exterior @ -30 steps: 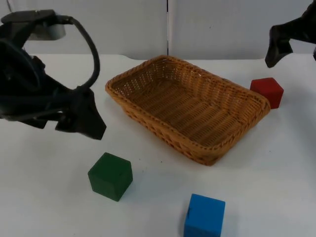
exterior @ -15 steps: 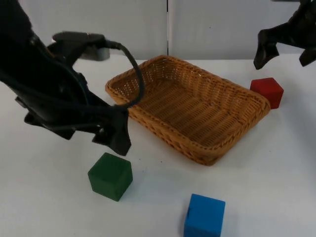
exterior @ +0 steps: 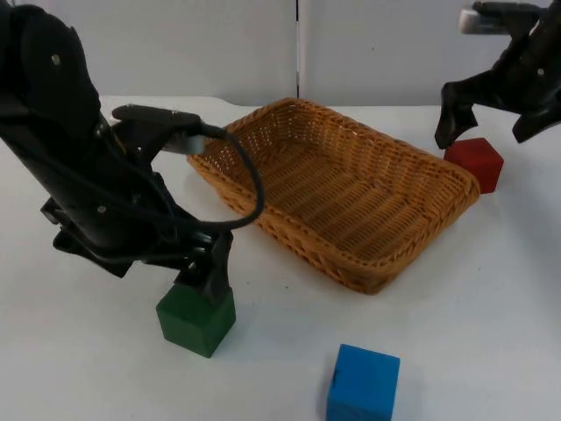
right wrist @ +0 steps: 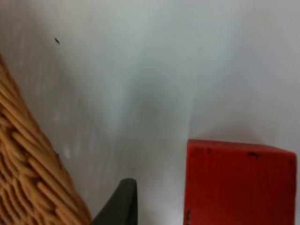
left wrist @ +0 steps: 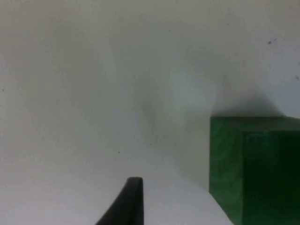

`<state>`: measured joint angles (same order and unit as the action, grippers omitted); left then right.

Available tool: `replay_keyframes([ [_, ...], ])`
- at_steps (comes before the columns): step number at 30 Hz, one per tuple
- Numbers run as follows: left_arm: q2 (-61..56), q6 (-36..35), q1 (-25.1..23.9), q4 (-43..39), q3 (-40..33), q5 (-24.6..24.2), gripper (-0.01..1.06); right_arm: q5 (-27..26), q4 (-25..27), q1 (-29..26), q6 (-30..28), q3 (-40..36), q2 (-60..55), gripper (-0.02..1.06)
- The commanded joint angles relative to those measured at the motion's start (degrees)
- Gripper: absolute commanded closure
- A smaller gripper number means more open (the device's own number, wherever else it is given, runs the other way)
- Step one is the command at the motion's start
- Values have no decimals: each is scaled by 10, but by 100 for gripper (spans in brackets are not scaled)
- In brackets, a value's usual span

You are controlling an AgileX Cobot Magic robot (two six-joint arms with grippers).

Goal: Pick up one cube with each hand and place exactly two cubes into the same basket, leaving the remaining cube outside.

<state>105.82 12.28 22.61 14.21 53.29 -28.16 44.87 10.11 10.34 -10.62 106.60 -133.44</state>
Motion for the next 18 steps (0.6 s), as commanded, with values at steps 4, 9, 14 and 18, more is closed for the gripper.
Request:
replay_keyframes([
  [4,18,-6,3,-5,3,10,3,-10,5,2,-6,3,-19,-1],
  [9,21,-6,3,-5,3,27,3,-14,5,2,-6,3,-32,-1],
  [14,22,-6,3,-6,3,34,3,-18,4,2,-6,3,-36,-1],
  [18,22,-6,3,-6,3,36,3,-27,3,2,-8,3,-36,-1],
])
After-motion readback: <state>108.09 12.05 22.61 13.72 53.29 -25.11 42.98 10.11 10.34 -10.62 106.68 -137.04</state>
